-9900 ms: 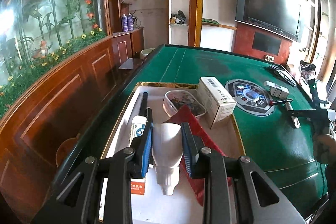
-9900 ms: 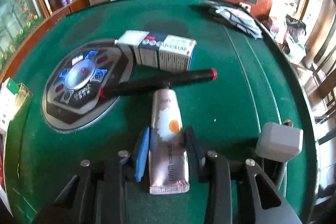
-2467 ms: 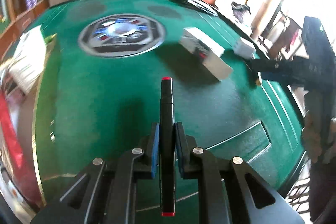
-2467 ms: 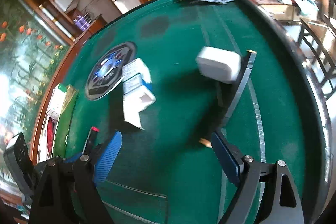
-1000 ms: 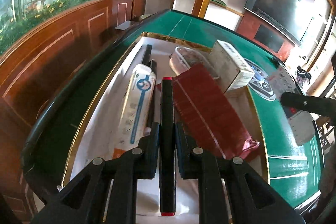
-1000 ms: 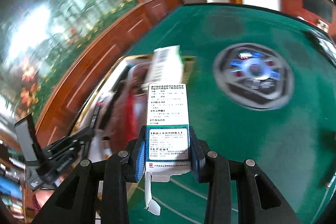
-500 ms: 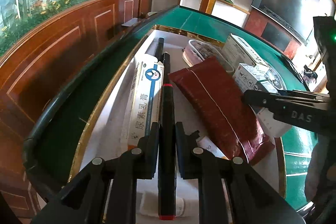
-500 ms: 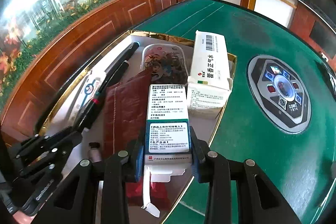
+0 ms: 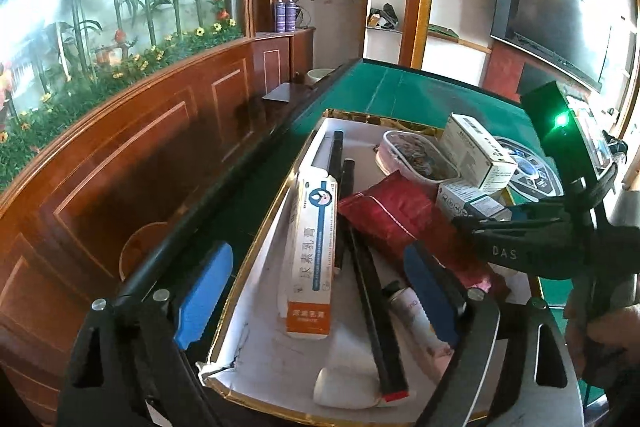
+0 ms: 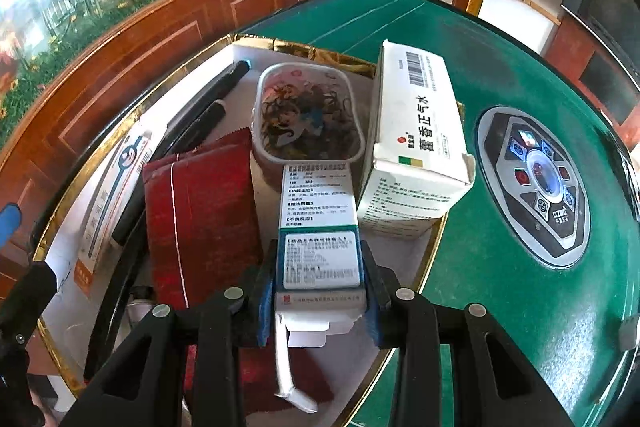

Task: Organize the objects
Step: 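Lower the marker and white medicine box into the tray, open both grippers, then move both grippers back over the plug and marker on the felt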

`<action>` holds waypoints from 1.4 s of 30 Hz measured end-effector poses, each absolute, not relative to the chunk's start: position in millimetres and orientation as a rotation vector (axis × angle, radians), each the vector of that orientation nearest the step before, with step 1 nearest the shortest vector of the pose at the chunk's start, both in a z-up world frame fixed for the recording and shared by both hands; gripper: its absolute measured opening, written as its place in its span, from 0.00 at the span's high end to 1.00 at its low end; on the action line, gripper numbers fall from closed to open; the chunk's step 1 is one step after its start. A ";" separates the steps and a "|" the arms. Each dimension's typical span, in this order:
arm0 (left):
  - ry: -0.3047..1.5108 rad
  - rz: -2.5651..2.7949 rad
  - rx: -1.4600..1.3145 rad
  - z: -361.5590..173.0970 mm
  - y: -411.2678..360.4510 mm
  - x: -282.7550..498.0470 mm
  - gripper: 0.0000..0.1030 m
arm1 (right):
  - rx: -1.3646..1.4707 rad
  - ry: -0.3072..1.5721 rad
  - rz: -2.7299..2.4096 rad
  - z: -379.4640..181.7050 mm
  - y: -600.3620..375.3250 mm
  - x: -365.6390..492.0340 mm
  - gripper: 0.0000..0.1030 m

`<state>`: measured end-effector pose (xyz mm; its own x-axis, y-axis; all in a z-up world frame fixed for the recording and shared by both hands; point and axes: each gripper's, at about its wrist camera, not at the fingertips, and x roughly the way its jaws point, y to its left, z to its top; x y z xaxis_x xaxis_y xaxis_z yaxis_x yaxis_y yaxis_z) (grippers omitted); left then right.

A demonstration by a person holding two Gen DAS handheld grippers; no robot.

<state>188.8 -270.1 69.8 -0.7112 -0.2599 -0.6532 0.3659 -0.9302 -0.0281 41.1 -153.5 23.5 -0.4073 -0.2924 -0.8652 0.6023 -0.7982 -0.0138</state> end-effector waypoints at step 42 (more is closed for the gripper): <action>-0.336 -2.755 1.091 94.7 -74.7 115.5 0.15 | 1.218 -0.465 -2.652 61.8 246.8 28.6 0.14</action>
